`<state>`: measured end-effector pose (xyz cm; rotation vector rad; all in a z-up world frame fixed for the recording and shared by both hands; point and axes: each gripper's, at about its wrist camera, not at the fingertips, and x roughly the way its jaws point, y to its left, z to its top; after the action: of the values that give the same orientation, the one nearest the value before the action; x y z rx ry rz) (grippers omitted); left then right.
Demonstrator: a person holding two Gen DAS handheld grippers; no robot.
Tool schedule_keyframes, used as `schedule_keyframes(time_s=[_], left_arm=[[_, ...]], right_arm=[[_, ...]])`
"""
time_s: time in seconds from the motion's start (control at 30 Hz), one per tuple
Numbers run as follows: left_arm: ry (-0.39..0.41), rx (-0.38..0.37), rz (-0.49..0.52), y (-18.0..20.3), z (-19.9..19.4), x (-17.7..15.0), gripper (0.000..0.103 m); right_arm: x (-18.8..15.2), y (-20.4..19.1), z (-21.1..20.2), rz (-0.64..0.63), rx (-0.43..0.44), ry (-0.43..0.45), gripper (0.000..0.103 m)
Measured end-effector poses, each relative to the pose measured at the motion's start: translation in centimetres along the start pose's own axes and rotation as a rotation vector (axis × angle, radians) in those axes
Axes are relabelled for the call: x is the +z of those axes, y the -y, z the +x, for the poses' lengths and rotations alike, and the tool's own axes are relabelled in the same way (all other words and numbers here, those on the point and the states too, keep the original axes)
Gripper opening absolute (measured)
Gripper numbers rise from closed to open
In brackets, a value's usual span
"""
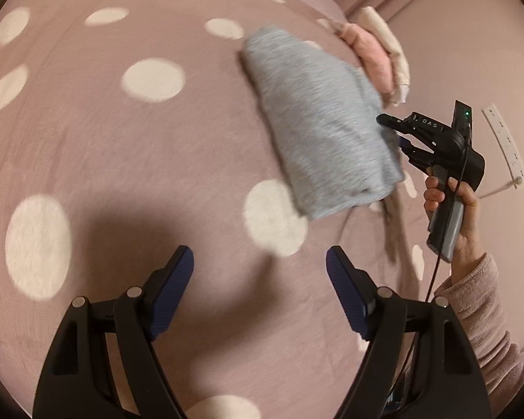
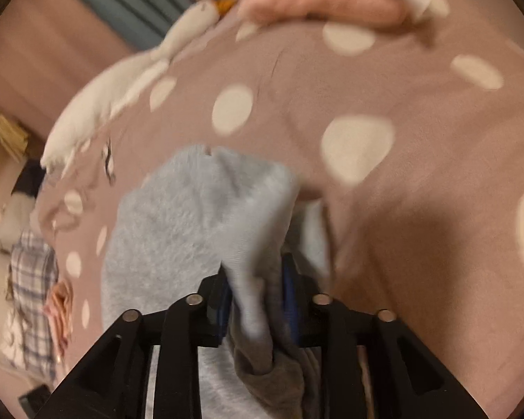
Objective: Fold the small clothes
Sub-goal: 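Lay the folded end down with the right tool and open it, then move the left tool onto the folded bundle and close on it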
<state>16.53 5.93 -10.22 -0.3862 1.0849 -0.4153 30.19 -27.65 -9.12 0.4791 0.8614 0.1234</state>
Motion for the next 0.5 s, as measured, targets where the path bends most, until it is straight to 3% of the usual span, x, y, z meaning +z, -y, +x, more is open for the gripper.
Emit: schedule_keyframes(time_s=[0.1, 0.2, 0.27, 0.37, 0.43, 0.5], left_arm=[[0.039, -0.020, 0.059, 2.4, 0.1, 1.8, 0.078], [0.092, -0.046, 0.130, 5.0, 0.2, 3.6, 0.077], [0.115, -0.074, 0.176, 7.0, 0.8, 4.9, 0.072], [0.117, -0.079, 0.245, 9.2, 2.4, 6.0, 0.056], [0.084, -0.055, 0.274, 9.9, 4.7, 6.5, 0.047], [0.032, -0.020, 0.276, 9.6, 7.2, 6.4, 0.045]], right_arm=[[0.3, -0.7, -1.8, -0.060, -0.043, 0.073, 0.034], [0.4, -2.3, -2.8, -0.152, 0.002, 0.113, 0.034], [0.5, -3.0, -2.6, -0.198, 0.032, 0.096, 0.034], [0.4, -4.3, -1.1, -0.258, 0.033, 0.056, 0.034], [0.4, -4.7, 0.2, -0.280, 0.003, 0.030, 0.032], [0.4, -4.2, 2.0, -0.268, -0.039, -0.012, 0.030]])
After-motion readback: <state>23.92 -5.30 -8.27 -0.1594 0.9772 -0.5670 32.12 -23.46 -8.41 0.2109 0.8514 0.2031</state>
